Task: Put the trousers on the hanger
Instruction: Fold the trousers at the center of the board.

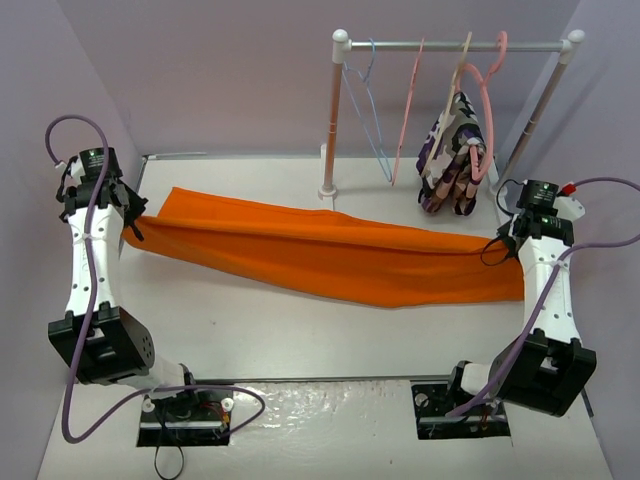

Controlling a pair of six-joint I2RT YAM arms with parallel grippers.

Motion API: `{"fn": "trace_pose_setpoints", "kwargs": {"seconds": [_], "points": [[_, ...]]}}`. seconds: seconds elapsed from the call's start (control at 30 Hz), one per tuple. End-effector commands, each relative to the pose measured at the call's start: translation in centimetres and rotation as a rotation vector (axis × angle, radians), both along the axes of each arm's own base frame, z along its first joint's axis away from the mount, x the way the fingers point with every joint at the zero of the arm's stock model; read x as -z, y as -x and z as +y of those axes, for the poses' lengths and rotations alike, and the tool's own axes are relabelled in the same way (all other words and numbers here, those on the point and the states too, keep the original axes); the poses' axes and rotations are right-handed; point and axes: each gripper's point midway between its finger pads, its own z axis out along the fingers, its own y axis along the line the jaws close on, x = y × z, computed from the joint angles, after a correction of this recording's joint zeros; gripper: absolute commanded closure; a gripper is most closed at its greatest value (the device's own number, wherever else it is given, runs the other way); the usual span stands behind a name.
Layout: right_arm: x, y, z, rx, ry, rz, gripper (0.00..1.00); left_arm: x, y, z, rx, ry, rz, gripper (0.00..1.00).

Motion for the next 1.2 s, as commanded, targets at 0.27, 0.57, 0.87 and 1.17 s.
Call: {"fn": "trace_pose_setpoints", "kwargs": {"seconds": [0.27,0.57,0.87,1.17], "points": [[-1.3,-1.4,-7.2,0.214,0.188,-0.040,1.00,-2.7,-3.8,6.7,-0.155,-0.272,-0.061,1.00],[1.4,-3.5,-7.5,0.206,0.145,-0.011,1.00,-2.4,-6.8,6.8,-0.088,-0.321,-0.061,1.00],[3.3,-5.5,-7.7,0.205,0.107,-0.015,1.00,-0.5,-10.0,6.1,-0.024,-0.343,-0.043,1.00],[5.8,-6.9,-7.8,0.188,0.073,0.011,0.99,0.3,-13.8,6.5,0.011,-0.386,-0.024,1.00]]}}
